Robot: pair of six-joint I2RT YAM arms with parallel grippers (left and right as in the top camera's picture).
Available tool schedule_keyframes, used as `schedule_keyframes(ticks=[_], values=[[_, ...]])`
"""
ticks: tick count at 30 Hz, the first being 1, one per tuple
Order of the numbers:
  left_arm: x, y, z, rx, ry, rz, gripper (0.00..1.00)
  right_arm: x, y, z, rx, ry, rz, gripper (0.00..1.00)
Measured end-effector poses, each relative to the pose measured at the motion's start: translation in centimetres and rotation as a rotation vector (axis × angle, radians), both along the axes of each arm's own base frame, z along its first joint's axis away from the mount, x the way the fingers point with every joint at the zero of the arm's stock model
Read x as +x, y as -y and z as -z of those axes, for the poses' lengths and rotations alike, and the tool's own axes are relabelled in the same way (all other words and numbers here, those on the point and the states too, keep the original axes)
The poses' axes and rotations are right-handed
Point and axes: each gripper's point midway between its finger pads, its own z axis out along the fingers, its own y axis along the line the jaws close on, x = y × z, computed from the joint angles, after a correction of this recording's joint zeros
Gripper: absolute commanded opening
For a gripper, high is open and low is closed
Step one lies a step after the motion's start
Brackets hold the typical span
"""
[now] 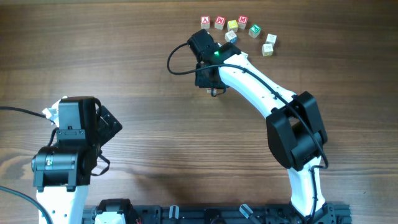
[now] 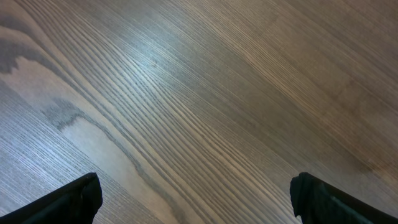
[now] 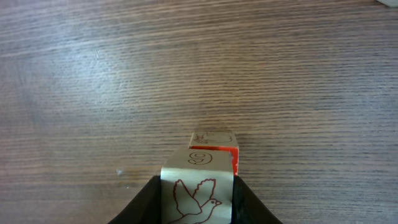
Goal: Form a tower
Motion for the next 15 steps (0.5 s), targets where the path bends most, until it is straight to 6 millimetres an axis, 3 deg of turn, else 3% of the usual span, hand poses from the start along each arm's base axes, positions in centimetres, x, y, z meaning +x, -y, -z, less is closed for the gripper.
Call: schedule_keyframes(ticks=[15], values=[[0.00, 0.00, 0.00, 0.000, 0.000, 0.000, 1.00, 0.05, 0.21, 0.00, -0.009, 0.004, 0.010, 0.09]])
